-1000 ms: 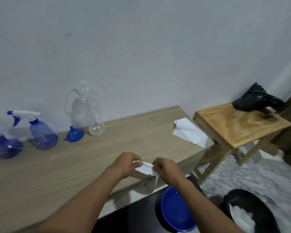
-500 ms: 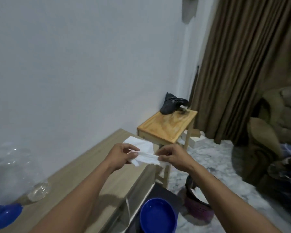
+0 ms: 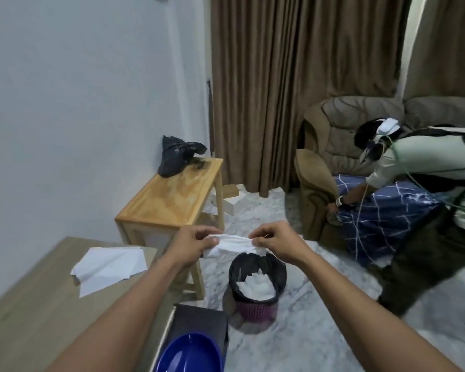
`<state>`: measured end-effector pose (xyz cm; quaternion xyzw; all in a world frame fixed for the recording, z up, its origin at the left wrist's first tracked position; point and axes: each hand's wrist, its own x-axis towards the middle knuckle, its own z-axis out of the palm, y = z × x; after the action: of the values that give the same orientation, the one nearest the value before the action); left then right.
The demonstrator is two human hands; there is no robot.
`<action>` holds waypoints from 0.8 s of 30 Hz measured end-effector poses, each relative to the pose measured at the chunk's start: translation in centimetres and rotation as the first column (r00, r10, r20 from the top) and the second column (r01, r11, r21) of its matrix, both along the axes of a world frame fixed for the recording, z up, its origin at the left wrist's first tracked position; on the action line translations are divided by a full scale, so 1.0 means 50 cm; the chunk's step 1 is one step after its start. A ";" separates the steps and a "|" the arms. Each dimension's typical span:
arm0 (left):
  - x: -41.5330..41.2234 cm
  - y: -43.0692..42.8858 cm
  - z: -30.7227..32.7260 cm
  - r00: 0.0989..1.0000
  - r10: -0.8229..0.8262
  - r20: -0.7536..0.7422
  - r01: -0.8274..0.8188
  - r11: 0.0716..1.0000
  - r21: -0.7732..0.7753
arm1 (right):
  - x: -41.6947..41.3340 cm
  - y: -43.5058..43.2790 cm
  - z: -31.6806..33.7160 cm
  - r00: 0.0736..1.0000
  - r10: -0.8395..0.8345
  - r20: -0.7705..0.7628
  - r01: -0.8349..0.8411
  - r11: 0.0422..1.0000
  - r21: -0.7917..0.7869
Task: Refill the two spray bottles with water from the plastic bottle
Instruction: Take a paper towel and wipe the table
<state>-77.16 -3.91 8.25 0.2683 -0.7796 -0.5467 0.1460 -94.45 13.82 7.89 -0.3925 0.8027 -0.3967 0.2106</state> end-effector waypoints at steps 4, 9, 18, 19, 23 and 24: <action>-0.198 -0.046 -0.118 0.995 -0.007 0.103 0.009 1.000 -0.023 | -0.168 -0.036 -0.109 0.995 -0.099 0.020 0.097 0.993 0.073; -0.424 -0.111 -0.309 0.978 0.042 0.206 -0.045 0.999 0.011 | -0.371 -0.117 -0.299 0.976 -0.215 0.023 0.207 0.962 0.178; -0.668 -0.165 -0.638 0.922 0.199 0.333 -0.205 0.979 -0.017 | -0.571 -0.238 -0.625 0.960 -0.278 -0.018 0.267 0.901 0.340; -0.684 -0.169 -0.664 0.917 0.213 0.336 -0.216 0.976 -0.027 | -0.581 -0.245 -0.650 0.959 -0.282 -0.024 0.272 0.897 0.348; -0.710 -0.179 -0.723 0.898 0.229 0.375 -0.212 0.973 -0.086 | -0.586 -0.256 -0.720 0.968 -0.250 -0.017 0.239 0.901 0.361; -0.701 -0.177 -0.732 0.890 0.250 0.381 -0.221 0.968 -0.117 | -0.578 -0.251 -0.729 0.970 -0.244 -0.021 0.235 0.901 0.365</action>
<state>-112.23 -12.78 -28.36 0.4597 -0.7734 -0.4322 0.0612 -123.33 1.25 -28.58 -0.2398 0.9016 -0.2684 0.2398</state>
